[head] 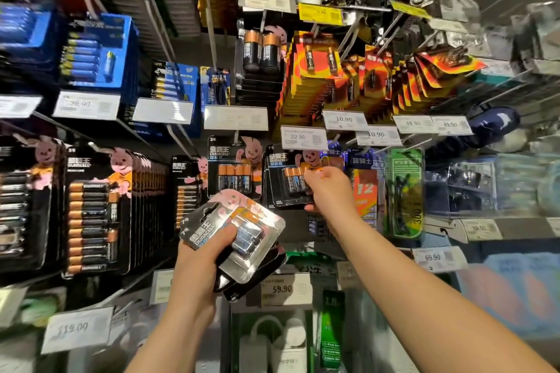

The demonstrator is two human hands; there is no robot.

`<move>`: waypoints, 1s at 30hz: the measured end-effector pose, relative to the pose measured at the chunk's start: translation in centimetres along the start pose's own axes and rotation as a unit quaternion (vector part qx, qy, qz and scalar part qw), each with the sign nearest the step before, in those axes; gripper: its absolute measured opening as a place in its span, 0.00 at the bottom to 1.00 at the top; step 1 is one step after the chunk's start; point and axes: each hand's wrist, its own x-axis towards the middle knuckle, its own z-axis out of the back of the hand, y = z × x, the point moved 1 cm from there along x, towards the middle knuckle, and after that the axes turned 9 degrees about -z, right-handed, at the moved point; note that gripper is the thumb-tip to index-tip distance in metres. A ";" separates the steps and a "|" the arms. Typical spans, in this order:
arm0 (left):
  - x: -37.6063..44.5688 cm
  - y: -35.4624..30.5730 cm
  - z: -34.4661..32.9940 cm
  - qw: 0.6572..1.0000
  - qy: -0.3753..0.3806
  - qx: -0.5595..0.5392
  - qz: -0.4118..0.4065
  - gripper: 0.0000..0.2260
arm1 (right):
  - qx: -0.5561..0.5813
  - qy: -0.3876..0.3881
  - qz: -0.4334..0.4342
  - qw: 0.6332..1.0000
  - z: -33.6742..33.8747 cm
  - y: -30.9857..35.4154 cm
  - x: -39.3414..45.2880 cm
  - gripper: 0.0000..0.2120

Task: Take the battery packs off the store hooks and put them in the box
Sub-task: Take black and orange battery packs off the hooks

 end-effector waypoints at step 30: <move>-1.6 1.7 -1.9 0.998 0.050 0.020 -0.026 0.27 | -0.150 0.129 0.050 0.979 -0.3 -2.2 -8.3 0.08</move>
